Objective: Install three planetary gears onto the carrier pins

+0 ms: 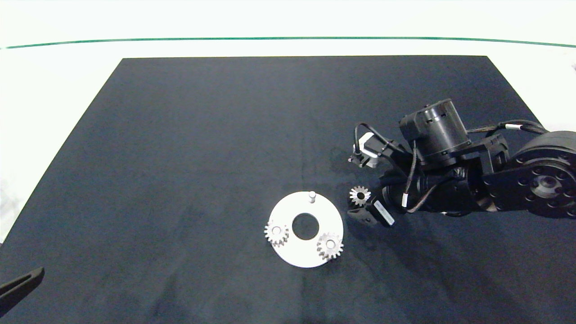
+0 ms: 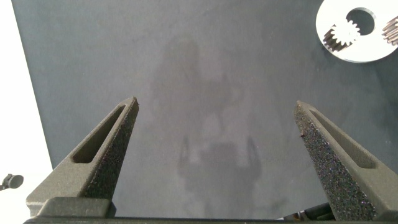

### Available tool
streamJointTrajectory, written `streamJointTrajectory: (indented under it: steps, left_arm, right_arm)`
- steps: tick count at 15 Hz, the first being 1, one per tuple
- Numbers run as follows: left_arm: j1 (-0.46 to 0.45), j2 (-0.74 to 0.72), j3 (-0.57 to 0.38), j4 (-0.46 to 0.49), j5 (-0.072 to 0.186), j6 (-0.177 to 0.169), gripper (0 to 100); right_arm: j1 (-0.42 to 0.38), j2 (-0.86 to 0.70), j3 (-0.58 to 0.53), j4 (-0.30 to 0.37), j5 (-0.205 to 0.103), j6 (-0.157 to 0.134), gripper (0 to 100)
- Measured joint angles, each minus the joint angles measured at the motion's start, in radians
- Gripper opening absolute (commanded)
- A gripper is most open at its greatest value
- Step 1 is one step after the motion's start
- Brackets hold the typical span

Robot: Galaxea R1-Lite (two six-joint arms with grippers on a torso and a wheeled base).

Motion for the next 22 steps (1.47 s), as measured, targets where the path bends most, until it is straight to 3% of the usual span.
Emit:
streamJointTrajectory:
  steps: [6,11,22]
  left_arm:
    - [-0.001,-0.003,0.001,0.001,0.0,0.0,100]
    - [0.0,-0.004,0.001,0.001,0.0,0.0,100]
    - [0.0,-0.006,0.013,0.002,0.0,0.001,100]
  right_arm:
    - [-0.004,0.026,-0.018,-0.028,-0.004,0.005,93]
    - [0.0,0.033,-0.016,-0.027,-0.001,0.039,82]
    - [0.001,0.033,-0.011,-0.027,0.003,0.041,61]
